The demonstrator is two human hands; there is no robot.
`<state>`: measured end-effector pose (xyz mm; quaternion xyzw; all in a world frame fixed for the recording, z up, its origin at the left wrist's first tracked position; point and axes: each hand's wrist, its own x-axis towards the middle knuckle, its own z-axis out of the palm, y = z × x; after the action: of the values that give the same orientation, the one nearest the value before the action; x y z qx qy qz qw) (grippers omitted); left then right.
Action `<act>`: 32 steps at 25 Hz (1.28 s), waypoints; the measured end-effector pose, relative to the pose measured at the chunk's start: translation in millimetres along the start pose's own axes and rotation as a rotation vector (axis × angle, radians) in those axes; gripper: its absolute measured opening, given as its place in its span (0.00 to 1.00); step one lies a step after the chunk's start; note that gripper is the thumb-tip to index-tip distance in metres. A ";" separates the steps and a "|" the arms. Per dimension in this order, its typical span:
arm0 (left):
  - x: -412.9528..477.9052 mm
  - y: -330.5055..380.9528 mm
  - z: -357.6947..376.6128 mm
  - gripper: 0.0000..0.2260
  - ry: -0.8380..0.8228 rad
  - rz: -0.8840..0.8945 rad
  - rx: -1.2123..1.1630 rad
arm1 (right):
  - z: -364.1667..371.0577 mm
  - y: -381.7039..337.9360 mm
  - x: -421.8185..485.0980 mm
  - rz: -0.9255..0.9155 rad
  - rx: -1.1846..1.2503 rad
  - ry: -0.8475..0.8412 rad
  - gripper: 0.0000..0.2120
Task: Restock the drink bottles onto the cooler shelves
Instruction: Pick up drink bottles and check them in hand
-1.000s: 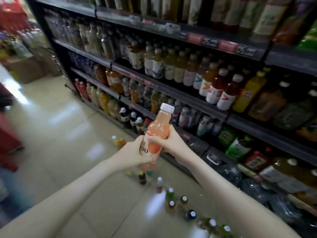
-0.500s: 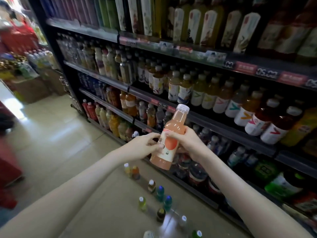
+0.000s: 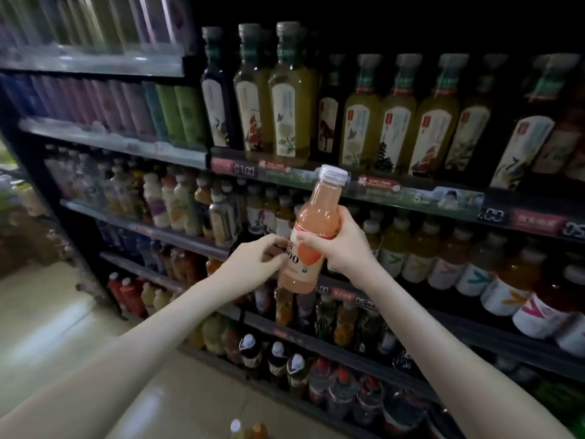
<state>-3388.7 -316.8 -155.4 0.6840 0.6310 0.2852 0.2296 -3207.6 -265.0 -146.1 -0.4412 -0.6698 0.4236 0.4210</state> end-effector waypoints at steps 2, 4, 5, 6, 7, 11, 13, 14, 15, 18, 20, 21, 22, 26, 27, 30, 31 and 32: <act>31.9 -7.7 -9.8 0.14 -0.011 0.114 0.032 | 4.0 -5.0 16.8 0.006 0.017 0.116 0.32; 55.5 -10.7 -15.7 0.17 -0.097 0.222 0.054 | 4.1 -7.5 24.4 0.043 0.036 0.217 0.30; 67.6 -11.0 -19.5 0.20 -0.163 0.266 0.054 | 4.0 -8.9 27.7 0.060 0.028 0.265 0.28; 76.8 -11.4 -20.9 0.24 -0.224 0.301 0.049 | 4.3 -9.1 28.5 0.084 0.019 0.297 0.28; 84.3 -11.3 -20.2 0.28 -0.275 0.323 0.041 | 4.6 -8.4 27.4 0.106 0.006 0.322 0.28; 99.8 -8.4 1.6 0.39 -0.482 0.365 0.031 | 13.2 5.9 9.6 0.163 -0.041 0.403 0.29; 101.8 -3.8 17.0 0.38 -0.570 0.408 0.032 | 12.4 13.1 -4.8 0.195 -0.063 0.438 0.31; 102.3 -1.5 23.4 0.37 -0.593 0.436 0.033 | 9.3 17.6 -11.8 0.216 -0.075 0.463 0.32; 103.5 -0.1 31.4 0.35 -0.608 0.467 0.040 | 3.9 22.1 -19.9 0.235 -0.082 0.496 0.32; 102.0 5.9 55.9 0.22 -0.571 0.546 0.040 | -17.0 37.3 -46.0 0.271 -0.067 0.603 0.33; 97.7 19.3 66.8 0.18 -0.528 0.604 0.062 | -38.2 40.5 -62.9 0.255 -0.038 0.687 0.35; 97.1 27.5 71.0 0.18 -0.507 0.623 0.085 | -51.1 37.2 -69.7 0.236 -0.029 0.726 0.34; 97.5 36.7 74.0 0.18 -0.480 0.634 0.107 | -66.1 31.8 -75.5 0.209 -0.027 0.762 0.33; 105.4 82.9 92.7 0.16 -0.348 0.664 0.127 | -141.1 5.7 -94.6 0.036 -0.083 0.886 0.31; 106.4 98.7 98.9 0.15 -0.293 0.680 0.090 | -161.1 1.2 -98.1 -0.017 -0.101 0.908 0.31; 107.3 163.3 118.9 0.13 -0.076 0.716 0.001 | -224.4 -8.2 -106.4 -0.165 -0.154 0.962 0.32; 110.9 185.7 125.0 0.13 0.005 0.729 -0.002 | -244.7 -9.1 -106.2 -0.212 -0.160 0.973 0.33; 116.8 206.4 129.9 0.13 0.078 0.735 -0.008 | -264.1 -8.3 -103.6 -0.247 -0.168 0.981 0.35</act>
<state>-3144.5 -215.0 -99.7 0.8525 0.3504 0.3772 0.0904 -2935.3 -313.5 -82.4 -0.5379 -0.4723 0.0586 0.6958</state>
